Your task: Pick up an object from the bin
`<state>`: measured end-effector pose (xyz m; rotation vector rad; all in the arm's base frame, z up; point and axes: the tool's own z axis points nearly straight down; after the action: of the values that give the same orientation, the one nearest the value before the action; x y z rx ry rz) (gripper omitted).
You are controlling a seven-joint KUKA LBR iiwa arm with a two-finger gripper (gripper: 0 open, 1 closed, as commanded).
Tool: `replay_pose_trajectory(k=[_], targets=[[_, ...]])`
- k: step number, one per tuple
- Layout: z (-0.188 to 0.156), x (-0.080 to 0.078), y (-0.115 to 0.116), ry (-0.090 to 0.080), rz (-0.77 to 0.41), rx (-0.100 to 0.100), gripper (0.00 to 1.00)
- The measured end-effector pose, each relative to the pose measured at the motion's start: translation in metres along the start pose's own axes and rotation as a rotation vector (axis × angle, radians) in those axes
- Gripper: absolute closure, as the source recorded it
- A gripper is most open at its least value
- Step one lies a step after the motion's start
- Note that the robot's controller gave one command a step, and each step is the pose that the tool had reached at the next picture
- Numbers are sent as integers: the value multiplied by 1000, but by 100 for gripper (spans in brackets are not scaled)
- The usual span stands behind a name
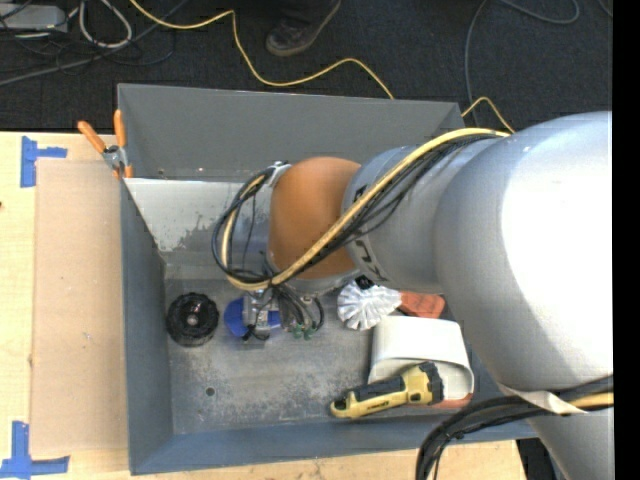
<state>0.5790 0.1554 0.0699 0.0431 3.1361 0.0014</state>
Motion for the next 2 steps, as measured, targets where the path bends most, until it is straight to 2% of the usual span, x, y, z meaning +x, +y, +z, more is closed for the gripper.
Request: replay_pose_trajectory(k=[1, 2], targets=[[-7, 1, 4, -1, 8, -1, 100], [-34, 7, -1, 11, 5, 2, 100]])
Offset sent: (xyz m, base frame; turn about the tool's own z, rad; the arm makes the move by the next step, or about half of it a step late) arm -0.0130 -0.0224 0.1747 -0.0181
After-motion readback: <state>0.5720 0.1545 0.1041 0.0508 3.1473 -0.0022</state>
